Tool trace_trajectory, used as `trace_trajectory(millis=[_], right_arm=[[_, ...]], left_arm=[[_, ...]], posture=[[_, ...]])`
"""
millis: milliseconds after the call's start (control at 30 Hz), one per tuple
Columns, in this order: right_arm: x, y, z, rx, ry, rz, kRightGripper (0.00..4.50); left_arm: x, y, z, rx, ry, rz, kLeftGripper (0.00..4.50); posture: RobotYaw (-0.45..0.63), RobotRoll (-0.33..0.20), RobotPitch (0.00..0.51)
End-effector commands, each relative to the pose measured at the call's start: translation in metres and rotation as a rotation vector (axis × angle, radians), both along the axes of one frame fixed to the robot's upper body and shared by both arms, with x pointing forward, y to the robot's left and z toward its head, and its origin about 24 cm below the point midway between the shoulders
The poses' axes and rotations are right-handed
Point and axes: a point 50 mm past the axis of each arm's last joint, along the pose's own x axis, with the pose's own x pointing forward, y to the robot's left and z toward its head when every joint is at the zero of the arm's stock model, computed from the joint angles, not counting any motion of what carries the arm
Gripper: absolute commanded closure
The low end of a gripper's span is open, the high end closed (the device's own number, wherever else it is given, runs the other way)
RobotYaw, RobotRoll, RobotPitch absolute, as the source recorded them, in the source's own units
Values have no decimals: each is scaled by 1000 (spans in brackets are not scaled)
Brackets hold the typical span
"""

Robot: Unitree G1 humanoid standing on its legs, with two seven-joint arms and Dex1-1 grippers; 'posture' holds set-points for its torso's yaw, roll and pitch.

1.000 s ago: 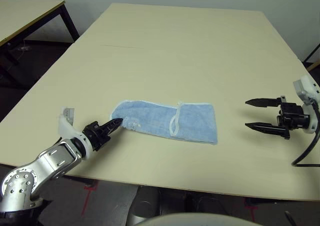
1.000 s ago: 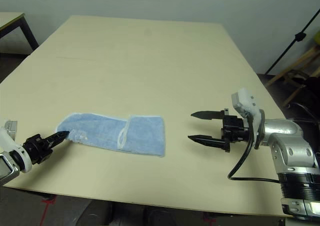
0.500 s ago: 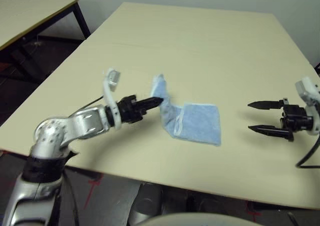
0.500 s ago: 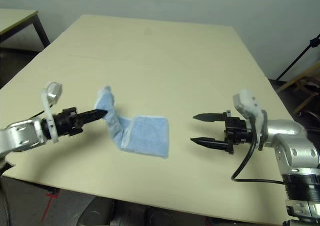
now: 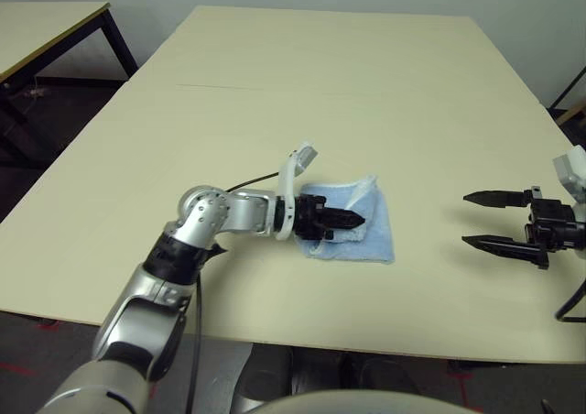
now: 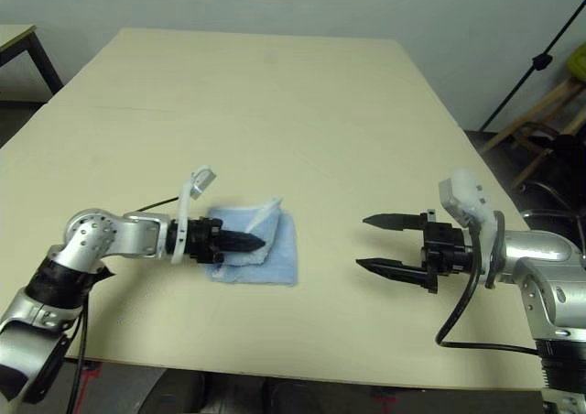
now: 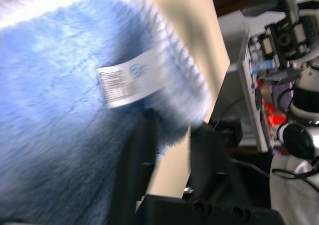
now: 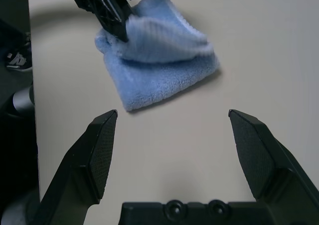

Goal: Fold the towel and set it aside.

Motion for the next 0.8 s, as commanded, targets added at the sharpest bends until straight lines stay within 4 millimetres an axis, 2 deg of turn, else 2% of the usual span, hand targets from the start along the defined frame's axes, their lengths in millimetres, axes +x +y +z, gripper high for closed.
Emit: trace_trajectory(millis=[33, 167, 200, 333, 567, 700, 800], right_arm=[[-1, 2, 2, 2, 4, 8, 0], [5, 10, -1, 8, 4, 22, 0], [7, 12, -1, 16, 0, 28, 0], [19, 31, 0, 93, -29, 65, 0], [42, 69, 1, 235, -72, 46, 0], [50, 90, 7, 361, -47, 52, 0], [50, 101, 4, 381, -24, 76, 0]], left_arm=[[-10, 2, 10, -10, -9, -87, 1633], [-10, 15, 21, 17, -82, -68, 235], [-9, 18, 25, 10, -100, -53, 24], [-5, 36, 43, -10, -266, 34, 24], [23, 71, 52, 61, -678, 324, 24], [23, 74, 51, 48, -731, 335, 24], [21, 70, 46, 15, -685, 316, 24]], posture=[[101, 0, 88], [114, 0, 90], [114, 0, 90], [147, 0, 87], [184, 0, 81], [188, 0, 77], [184, 0, 75]])
